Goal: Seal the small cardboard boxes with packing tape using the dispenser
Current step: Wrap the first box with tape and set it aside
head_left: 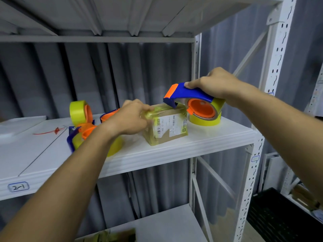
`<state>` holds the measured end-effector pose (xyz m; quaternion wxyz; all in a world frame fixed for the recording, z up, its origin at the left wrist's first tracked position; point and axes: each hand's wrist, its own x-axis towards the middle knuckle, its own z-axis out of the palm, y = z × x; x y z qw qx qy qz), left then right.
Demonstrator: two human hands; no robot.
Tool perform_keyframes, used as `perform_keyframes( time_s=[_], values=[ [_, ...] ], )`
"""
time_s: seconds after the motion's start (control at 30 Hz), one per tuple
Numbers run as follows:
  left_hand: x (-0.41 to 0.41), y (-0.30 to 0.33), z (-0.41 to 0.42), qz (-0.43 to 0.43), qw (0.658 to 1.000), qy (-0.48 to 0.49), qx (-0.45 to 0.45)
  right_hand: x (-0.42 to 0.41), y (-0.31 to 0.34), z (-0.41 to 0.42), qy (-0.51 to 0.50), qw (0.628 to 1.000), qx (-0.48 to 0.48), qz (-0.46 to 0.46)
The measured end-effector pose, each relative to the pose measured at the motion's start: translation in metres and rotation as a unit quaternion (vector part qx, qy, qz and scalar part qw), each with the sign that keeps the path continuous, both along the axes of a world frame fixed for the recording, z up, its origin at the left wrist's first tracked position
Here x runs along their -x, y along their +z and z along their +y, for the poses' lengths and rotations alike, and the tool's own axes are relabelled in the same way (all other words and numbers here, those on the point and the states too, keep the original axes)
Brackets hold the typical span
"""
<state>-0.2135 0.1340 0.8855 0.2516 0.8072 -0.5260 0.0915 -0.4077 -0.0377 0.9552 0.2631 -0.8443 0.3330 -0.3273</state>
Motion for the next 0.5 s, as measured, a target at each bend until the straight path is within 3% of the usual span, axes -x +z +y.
perform_keyframes(
  time_s=[0.1, 0.3, 0.5],
  values=[
    [-0.003, 0.007, 0.005, 0.002, 0.998, -0.025, -0.049, -0.003, -0.005, -0.001, 0.001, 1.0, -0.005, -0.002],
    [0.007, -0.007, -0.002, -0.067, 0.995, -0.019, 0.066, -0.008, -0.006, 0.0, 0.0, 1.0, -0.004, -0.012],
    [-0.003, -0.006, 0.001, -0.034, 0.992, -0.09, 0.084, -0.001, -0.001, -0.003, 0.016, 1.0, -0.002, -0.008]
  ],
)
